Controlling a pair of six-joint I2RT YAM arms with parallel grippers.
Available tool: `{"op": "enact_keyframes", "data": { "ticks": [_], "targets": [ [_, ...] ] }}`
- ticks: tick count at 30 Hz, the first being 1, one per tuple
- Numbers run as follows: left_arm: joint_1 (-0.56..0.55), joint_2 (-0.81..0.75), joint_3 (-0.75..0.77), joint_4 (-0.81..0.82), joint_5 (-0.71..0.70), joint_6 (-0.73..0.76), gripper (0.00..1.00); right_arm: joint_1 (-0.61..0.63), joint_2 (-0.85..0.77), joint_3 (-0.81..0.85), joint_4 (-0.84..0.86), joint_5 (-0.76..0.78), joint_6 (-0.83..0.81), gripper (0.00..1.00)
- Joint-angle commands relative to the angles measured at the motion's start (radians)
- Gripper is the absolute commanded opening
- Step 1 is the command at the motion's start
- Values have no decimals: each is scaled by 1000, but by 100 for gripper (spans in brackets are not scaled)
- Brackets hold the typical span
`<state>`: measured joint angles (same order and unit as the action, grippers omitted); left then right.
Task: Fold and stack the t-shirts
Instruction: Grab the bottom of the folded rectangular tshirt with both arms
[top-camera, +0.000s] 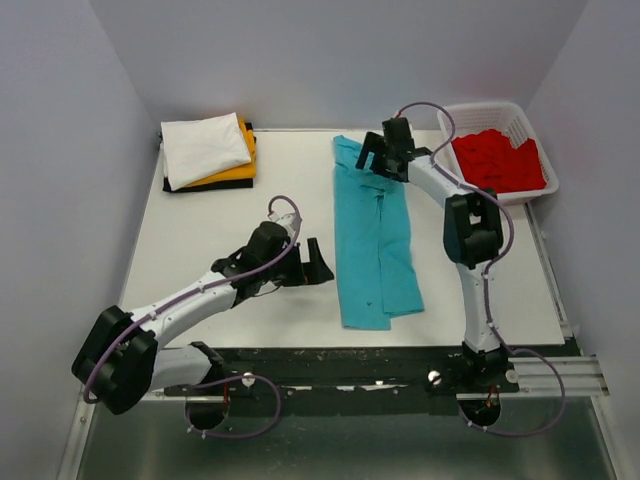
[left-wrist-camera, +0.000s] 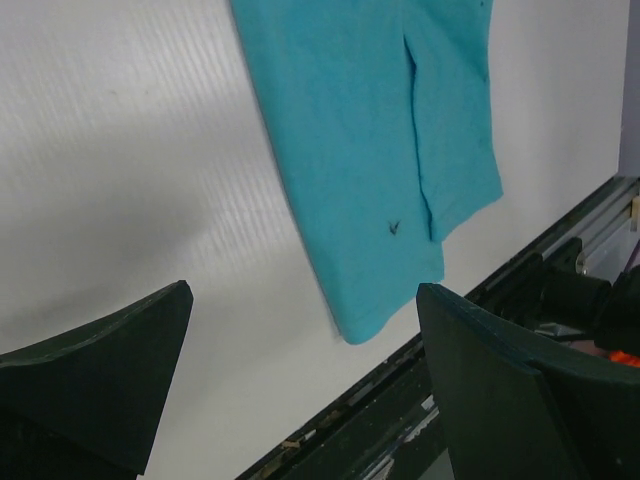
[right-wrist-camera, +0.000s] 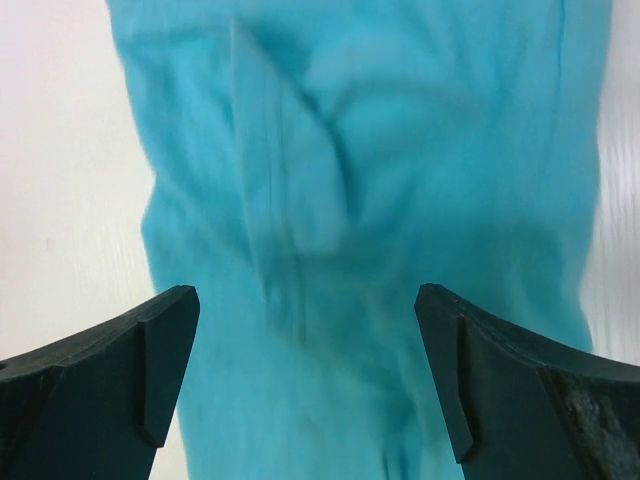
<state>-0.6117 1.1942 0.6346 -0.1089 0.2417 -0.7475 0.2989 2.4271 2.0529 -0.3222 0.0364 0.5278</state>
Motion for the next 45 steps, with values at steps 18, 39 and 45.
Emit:
{"op": "enact_keyframes", "data": {
  "ticks": [18, 39, 45],
  "targets": [
    [-352, 269, -43, 123, 20, -309, 61, 75, -1482, -1502, -112, 16, 206, 100],
    [-356, 401, 11, 23, -79, -358, 0, 85, -1457, -1664, -166, -132, 272, 62],
    [-356, 340, -12, 19, -85, -347, 0, 125, -1450, -1675, -219, -145, 314, 19]
  ]
}}
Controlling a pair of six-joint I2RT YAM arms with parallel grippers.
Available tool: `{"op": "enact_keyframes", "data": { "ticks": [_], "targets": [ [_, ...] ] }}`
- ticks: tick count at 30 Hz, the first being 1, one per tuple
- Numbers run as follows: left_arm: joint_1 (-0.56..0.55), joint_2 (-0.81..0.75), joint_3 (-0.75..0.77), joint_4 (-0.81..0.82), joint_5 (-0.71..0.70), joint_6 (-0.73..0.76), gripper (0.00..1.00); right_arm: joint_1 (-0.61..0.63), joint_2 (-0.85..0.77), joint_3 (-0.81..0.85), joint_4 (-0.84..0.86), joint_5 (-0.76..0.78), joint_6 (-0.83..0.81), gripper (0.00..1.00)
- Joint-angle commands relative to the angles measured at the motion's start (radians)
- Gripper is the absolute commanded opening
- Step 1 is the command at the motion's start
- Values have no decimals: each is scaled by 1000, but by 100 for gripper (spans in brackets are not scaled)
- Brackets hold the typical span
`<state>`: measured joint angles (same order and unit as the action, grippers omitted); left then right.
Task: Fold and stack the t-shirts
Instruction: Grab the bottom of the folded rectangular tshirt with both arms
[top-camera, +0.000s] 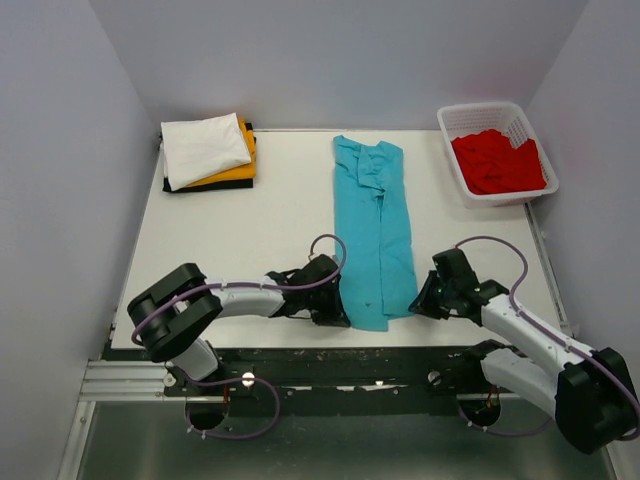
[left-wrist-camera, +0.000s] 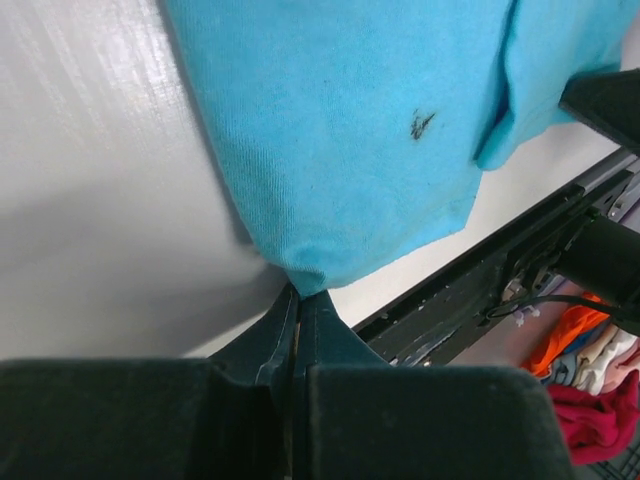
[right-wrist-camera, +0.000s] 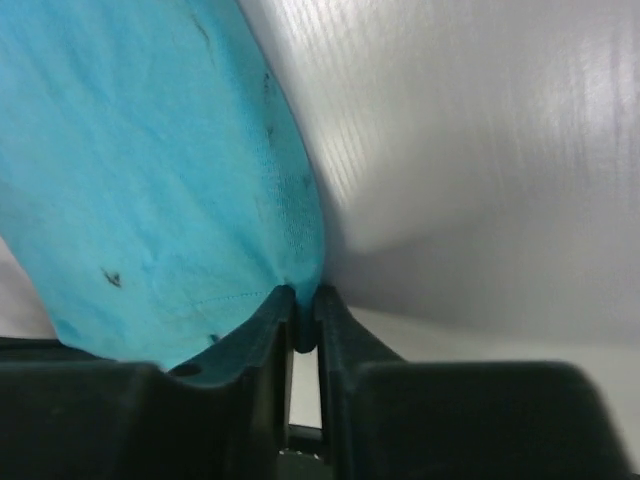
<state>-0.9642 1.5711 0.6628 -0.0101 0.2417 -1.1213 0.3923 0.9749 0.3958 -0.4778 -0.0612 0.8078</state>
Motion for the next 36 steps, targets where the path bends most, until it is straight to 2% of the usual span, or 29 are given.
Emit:
{"op": "enact_keyframes", "data": {
  "ticks": [1, 3, 4, 9, 14, 19, 24, 31, 36],
  "targets": [
    [-4, -58, -48, -88, -84, 33, 0, 46, -3, -22, -85, -51, 41, 13],
    [-17, -112, -77, -100, -92, 44, 0, 107, -32, -36, -96, -94, 74, 3],
    [-31, -152, -102, -103, -102, 44, 0, 135, -45, -40, -109, -112, 96, 1],
    [-88, -284, -153, -210, -150, 42, 0, 228, -146, -40, -210, -114, 178, 1],
    [-125, -340, -190, -109, -131, 62, 0, 243, -210, -55, -187, -144, 207, 1],
    [-120, -323, -82, -148, -172, 127, 0, 243, -211, -5, -118, -80, 187, 1],
    [-34, -275, 44, -160, -141, 201, 0, 243, -184, 104, -102, 110, 162, 1],
    [140, -142, 266, -213, -114, 318, 0, 240, 47, 251, 71, 345, 104, 1],
    [223, -43, 396, -252, -107, 350, 0, 202, 194, 375, 110, 499, 55, 1]
  ]
}}
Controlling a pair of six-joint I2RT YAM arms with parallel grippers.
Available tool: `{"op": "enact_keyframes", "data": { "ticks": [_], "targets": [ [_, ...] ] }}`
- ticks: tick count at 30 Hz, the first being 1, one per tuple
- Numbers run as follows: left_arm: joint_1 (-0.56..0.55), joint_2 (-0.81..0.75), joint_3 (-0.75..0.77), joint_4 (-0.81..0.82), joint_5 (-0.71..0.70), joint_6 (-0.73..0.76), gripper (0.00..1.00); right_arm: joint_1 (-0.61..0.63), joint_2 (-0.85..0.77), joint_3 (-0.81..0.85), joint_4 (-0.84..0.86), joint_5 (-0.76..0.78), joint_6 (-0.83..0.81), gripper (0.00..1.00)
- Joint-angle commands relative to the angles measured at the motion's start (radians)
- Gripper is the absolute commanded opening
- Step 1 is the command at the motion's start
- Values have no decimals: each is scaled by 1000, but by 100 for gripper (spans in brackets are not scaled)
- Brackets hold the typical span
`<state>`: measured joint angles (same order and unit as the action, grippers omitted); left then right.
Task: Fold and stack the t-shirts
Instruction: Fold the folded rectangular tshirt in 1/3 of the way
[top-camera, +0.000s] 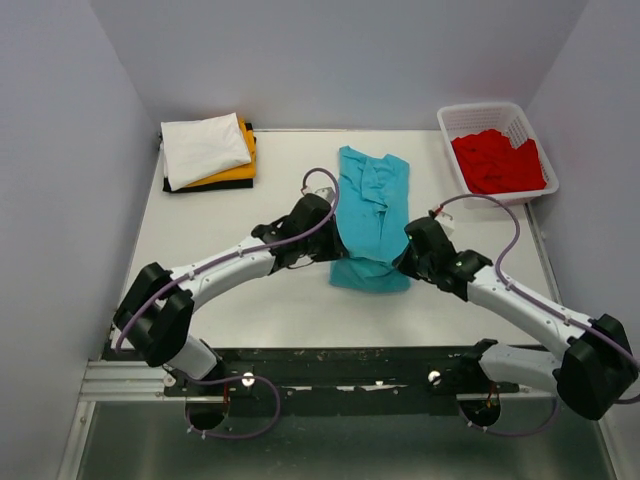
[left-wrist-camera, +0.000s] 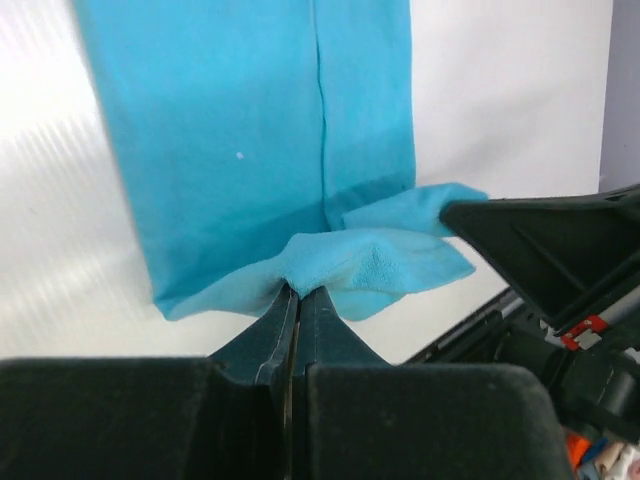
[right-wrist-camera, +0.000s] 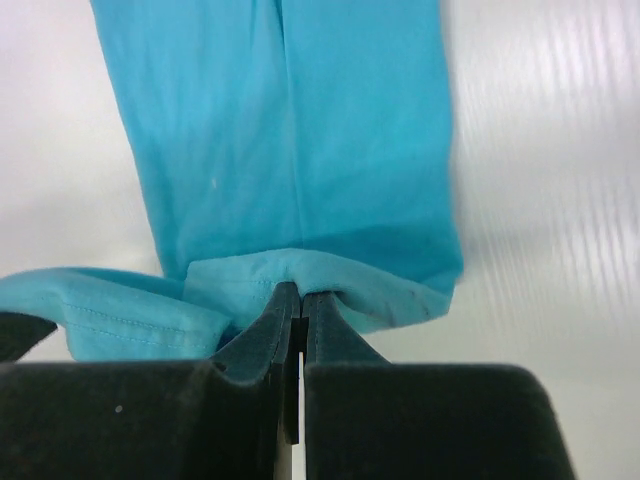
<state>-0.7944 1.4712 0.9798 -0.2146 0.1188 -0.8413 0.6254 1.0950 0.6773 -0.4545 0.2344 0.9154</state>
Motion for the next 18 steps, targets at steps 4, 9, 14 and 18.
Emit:
{"op": "enact_keyframes", "data": {
  "ticks": [4, 9, 14, 18],
  "targets": [
    [111, 137, 186, -64, 24, 108, 0, -100, 153, 135, 174, 186, -79, 1],
    [172, 272, 339, -87, 128, 166, 0, -154, 239, 172, 292, 187, -121, 1],
    [222, 382, 449, -104, 150, 178, 0, -224, 354, 231, 356, 157, -150, 1],
    [246, 446, 522, -111, 146, 190, 0, -270, 439, 278, 411, 109, -171, 2]
  ]
}}
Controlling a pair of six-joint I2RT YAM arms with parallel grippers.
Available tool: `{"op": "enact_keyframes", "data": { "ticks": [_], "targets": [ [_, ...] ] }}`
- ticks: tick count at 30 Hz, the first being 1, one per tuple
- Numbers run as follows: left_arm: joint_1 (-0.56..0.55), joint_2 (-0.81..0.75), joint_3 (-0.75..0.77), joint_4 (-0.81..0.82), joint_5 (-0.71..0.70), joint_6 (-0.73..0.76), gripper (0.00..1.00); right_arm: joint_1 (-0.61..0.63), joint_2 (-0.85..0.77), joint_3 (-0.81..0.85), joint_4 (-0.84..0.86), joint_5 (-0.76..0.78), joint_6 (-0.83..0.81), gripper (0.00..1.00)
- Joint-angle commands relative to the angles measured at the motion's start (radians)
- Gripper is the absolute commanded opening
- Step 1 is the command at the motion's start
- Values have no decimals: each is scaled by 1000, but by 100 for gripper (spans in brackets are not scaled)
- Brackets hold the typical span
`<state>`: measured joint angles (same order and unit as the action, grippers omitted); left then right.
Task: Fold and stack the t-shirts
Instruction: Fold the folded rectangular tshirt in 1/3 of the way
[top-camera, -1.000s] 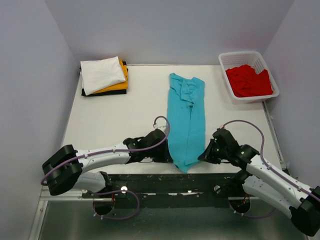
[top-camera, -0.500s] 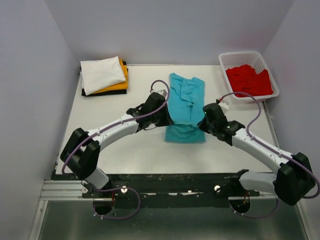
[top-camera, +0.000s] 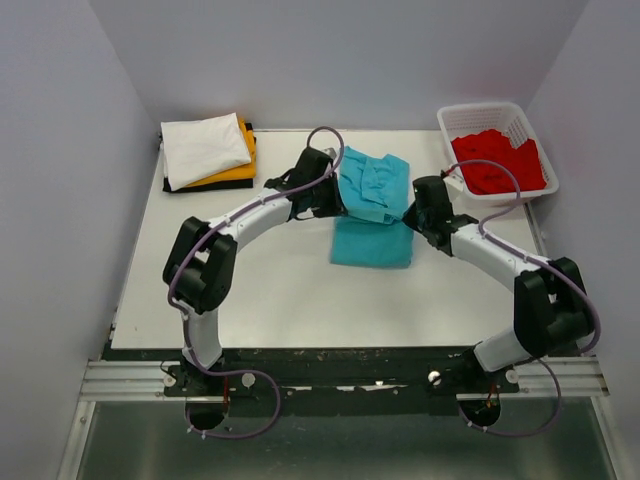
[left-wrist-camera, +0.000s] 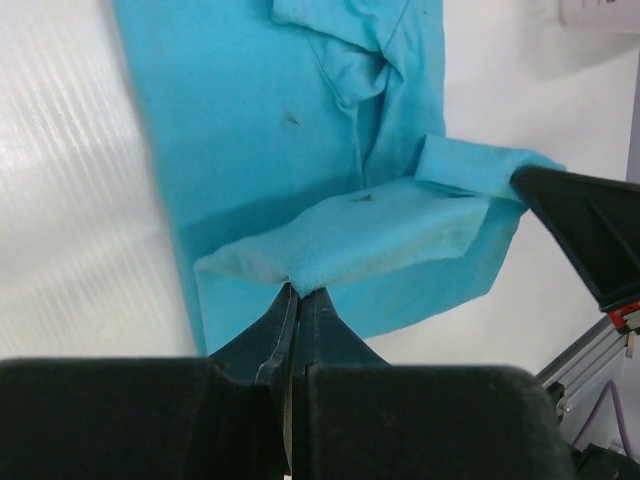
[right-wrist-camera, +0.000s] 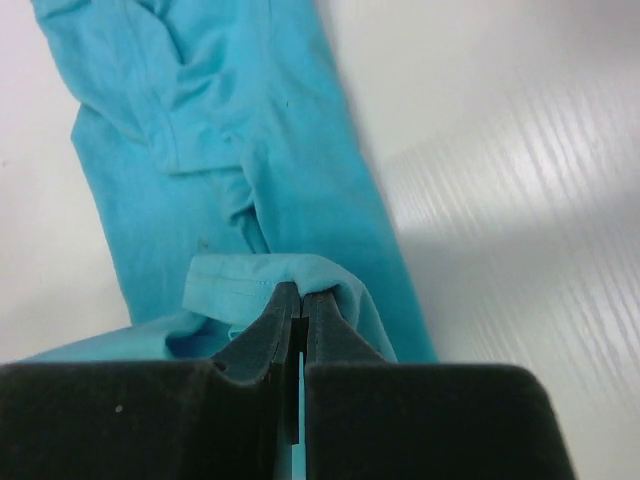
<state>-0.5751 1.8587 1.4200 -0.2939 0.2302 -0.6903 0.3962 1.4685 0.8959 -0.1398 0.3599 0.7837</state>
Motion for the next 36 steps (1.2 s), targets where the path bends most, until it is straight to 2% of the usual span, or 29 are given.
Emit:
{"op": "enact_keyframes", "data": {
  "ticks": [1, 10, 12, 13, 16, 18, 19, 21, 22, 24, 28, 31, 36],
  "targets": [
    [30, 80, 104, -45, 38, 44, 0, -48, 89, 69, 108, -30, -52, 3],
    [58, 235, 273, -144, 20, 45, 0, -114, 289, 166, 188, -169, -119, 13],
    [64, 250, 299, -168, -11, 44, 0, -124, 320, 191, 189, -196, -119, 19],
    [66, 257, 313, -181, -25, 42, 11, -127, 327, 201, 189, -199, -118, 29],
    [80, 262, 334, -193, 3, 43, 56, -128, 322, 216, 185, -182, -123, 62],
    [83, 240, 336, -188, 17, 47, 87, -128, 300, 215, 174, -163, -127, 73],
    [83, 224, 332, -184, 13, 54, 98, -127, 279, 212, 163, -161, -131, 81],
    [83, 172, 300, -170, 16, 60, 98, -126, 235, 184, 156, -164, -132, 99],
    [83, 145, 267, -161, 18, 58, 98, -126, 205, 161, 150, -162, -132, 100],
    [83, 68, 163, -118, 32, 45, 98, -126, 138, 107, 141, -189, -135, 100],
    [80, -97, -95, -17, 53, 12, 98, -126, 11, -51, 181, -381, -162, 100],
    [67, -190, -273, 45, 67, -26, 99, -126, -67, -161, 144, -405, -117, 100],
    [33, -182, -361, 80, 87, -66, 97, -126, -117, -256, 86, -378, -75, 96]
  ]
}}
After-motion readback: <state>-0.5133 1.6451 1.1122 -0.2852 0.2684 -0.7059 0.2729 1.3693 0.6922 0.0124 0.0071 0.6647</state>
